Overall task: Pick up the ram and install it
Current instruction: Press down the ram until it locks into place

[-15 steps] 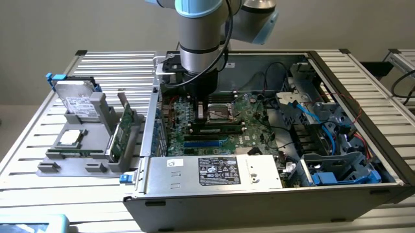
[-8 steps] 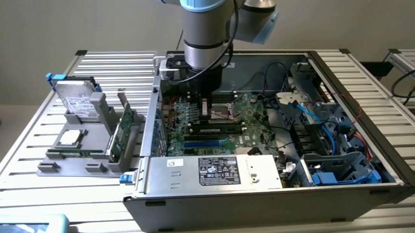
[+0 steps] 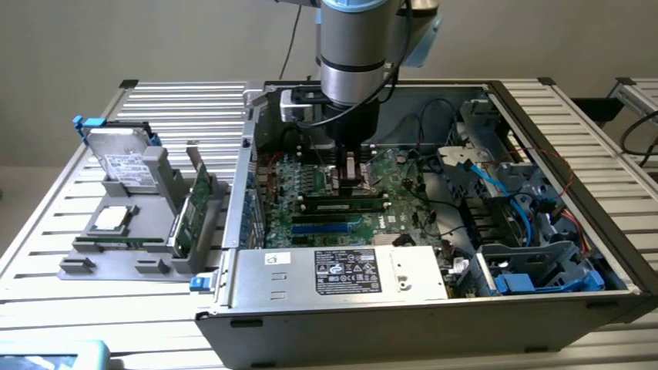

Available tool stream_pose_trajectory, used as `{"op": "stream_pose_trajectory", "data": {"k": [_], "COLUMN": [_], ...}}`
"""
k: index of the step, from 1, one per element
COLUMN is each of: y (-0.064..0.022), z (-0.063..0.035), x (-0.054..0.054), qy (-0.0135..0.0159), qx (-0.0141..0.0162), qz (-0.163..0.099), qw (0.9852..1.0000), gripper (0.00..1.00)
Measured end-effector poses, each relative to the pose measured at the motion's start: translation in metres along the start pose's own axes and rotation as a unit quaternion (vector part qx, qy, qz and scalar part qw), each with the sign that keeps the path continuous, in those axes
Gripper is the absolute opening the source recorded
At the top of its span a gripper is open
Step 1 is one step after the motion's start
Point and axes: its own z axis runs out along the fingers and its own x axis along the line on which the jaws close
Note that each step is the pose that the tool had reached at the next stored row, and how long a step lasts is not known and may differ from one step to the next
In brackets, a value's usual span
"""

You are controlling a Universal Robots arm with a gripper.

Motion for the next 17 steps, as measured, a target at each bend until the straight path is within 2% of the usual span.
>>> {"op": "stream_pose_trajectory", "data": {"k": [12,17], "y": [-0.0011,-0.0011], "z": [-0.0001,-0.0001], "x": [0.0,0.0], "qy": [0.0001,0.0008], "qx": [-0.0002,-0.0018], "qz": [0.001,0.037], "qw": [1.0,0.9993], "gripper": [0.11,0.11]}}
